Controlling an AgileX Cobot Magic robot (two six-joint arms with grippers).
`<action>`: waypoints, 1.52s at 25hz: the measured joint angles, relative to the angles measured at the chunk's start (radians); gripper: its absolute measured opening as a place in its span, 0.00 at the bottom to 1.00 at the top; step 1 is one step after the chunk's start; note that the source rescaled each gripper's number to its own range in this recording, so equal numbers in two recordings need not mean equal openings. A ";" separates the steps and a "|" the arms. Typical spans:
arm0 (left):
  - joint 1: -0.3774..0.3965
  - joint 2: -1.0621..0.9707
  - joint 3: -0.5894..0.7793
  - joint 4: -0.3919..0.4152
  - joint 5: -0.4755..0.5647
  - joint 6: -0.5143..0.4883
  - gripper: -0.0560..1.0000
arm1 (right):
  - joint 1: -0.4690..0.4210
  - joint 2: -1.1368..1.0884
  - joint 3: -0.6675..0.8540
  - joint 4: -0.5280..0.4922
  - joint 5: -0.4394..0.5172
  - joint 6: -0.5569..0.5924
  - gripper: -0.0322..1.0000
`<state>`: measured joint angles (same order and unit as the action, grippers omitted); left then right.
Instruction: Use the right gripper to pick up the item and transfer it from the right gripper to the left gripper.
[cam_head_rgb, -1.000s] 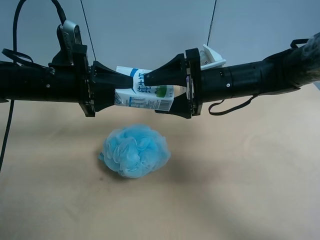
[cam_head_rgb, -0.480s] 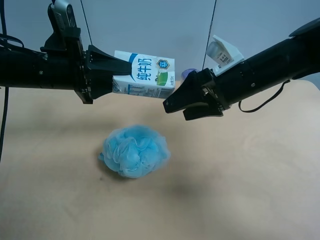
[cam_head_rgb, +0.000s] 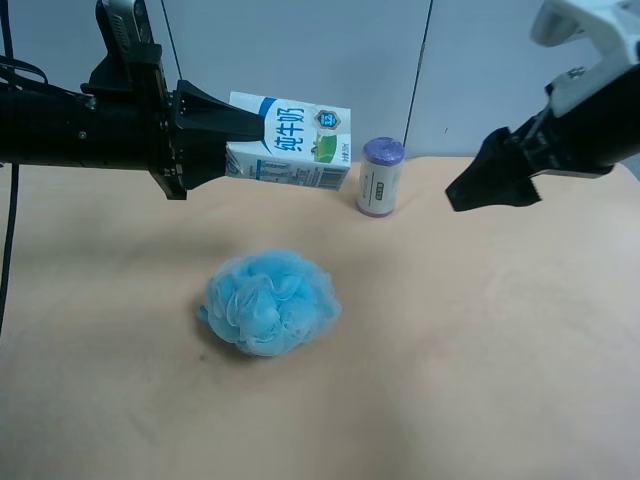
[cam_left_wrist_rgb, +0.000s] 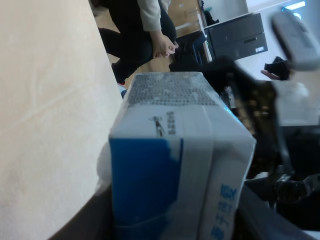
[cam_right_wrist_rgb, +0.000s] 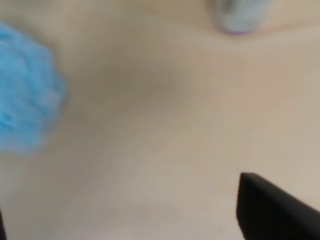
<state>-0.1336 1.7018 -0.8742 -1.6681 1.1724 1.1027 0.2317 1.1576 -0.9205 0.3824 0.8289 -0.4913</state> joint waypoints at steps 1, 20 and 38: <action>0.000 0.000 0.000 0.004 0.000 -0.001 0.06 | 0.000 -0.041 0.000 -0.053 0.022 0.035 0.81; 0.000 0.000 0.000 0.023 0.000 0.016 0.06 | 0.000 -0.811 0.201 -0.450 0.389 0.433 0.89; 0.000 0.000 0.000 0.023 0.000 0.019 0.06 | 0.000 -0.993 0.398 -0.443 0.284 0.522 0.89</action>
<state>-0.1336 1.7018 -0.8742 -1.6453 1.1724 1.1218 0.2317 0.1648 -0.5224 -0.0603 1.1129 0.0309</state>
